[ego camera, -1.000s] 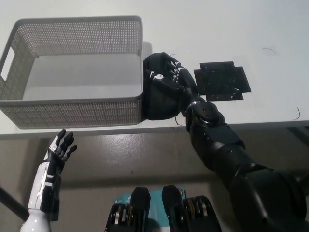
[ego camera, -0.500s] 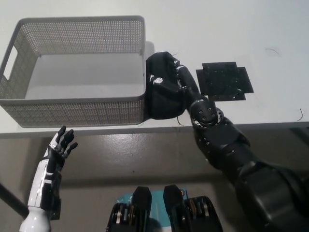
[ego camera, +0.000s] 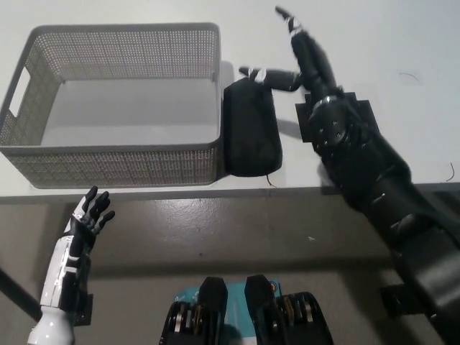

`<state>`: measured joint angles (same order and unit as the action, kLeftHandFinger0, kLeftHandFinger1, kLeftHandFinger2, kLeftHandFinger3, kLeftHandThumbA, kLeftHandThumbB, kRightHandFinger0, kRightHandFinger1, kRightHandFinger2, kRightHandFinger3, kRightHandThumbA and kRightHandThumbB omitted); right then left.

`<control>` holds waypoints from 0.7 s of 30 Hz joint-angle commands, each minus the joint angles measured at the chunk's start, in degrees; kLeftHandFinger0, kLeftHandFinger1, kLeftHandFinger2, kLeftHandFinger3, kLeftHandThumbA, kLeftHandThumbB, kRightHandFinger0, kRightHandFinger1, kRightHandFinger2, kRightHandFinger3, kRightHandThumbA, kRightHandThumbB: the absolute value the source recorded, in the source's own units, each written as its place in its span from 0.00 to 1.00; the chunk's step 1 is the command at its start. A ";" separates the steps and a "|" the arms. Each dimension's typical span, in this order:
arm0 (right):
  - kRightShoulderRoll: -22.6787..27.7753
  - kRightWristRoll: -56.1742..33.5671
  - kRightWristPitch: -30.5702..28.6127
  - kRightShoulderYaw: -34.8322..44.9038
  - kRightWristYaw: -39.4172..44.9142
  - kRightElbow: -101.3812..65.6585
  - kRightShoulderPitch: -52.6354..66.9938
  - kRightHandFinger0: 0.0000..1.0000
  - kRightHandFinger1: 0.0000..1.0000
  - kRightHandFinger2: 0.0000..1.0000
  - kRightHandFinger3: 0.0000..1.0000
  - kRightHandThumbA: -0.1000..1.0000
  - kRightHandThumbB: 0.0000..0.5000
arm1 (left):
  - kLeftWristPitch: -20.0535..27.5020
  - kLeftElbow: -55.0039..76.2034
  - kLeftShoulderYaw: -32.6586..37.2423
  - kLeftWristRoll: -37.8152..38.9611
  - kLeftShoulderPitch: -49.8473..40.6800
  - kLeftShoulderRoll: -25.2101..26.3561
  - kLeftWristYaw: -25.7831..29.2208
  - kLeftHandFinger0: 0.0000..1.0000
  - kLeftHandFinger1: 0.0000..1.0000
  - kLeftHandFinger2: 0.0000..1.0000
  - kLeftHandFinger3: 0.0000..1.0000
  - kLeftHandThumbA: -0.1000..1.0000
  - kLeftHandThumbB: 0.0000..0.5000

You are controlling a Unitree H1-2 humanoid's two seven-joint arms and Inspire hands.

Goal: Use the right hand to push the pencil case on the right hand side to the container on the left side

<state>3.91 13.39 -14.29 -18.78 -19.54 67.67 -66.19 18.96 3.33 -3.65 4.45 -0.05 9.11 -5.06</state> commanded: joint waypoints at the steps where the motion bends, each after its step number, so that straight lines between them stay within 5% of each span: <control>1: 0.46 -0.11 -0.98 2.72 0.23 -6.26 -0.94 1.00 1.00 1.00 1.00 1.00 0.85 | 1.52 1.00 0.50 0.59 0.82 0.77 -1.24 1.00 1.00 1.00 1.00 0.98 0.48; 2: 0.39 -2.20 -0.68 4.67 1.86 -8.77 0.04 1.00 1.00 1.00 1.00 1.00 0.90 | 1.75 0.92 0.58 0.98 0.87 0.68 -1.43 1.00 1.00 1.00 1.00 0.97 0.46; 7: 1.47 -4.35 0.32 8.60 5.78 -23.86 5.88 1.00 1.00 1.00 1.00 1.00 0.78 | 0.71 1.69 0.33 -0.53 0.88 0.60 -0.75 1.00 1.00 1.00 1.00 0.99 0.49; 10: 2.91 -6.32 6.03 10.18 9.04 -42.74 13.77 1.00 1.00 1.00 1.00 1.00 0.89 | 0.25 1.78 -0.05 -0.36 1.26 1.01 -0.70 1.00 1.00 1.00 1.00 1.00 0.48; 14: 4.24 -11.74 6.40 12.53 10.94 -61.17 22.98 1.00 1.00 1.00 1.00 1.00 0.77 | -0.34 1.61 -0.42 0.68 1.55 1.26 -0.83 1.00 1.00 1.00 1.00 0.98 0.50; 21: 8.65 -16.06 5.58 16.74 10.52 -82.12 37.92 1.00 1.00 1.00 1.00 1.00 0.75 | -0.42 1.07 -0.93 -0.13 2.47 1.49 -0.28 1.00 1.00 1.00 1.00 1.00 0.54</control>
<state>5.01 10.07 -11.56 -10.28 -14.53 25.14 -40.66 18.55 3.19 -3.57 4.55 -0.05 9.09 -5.50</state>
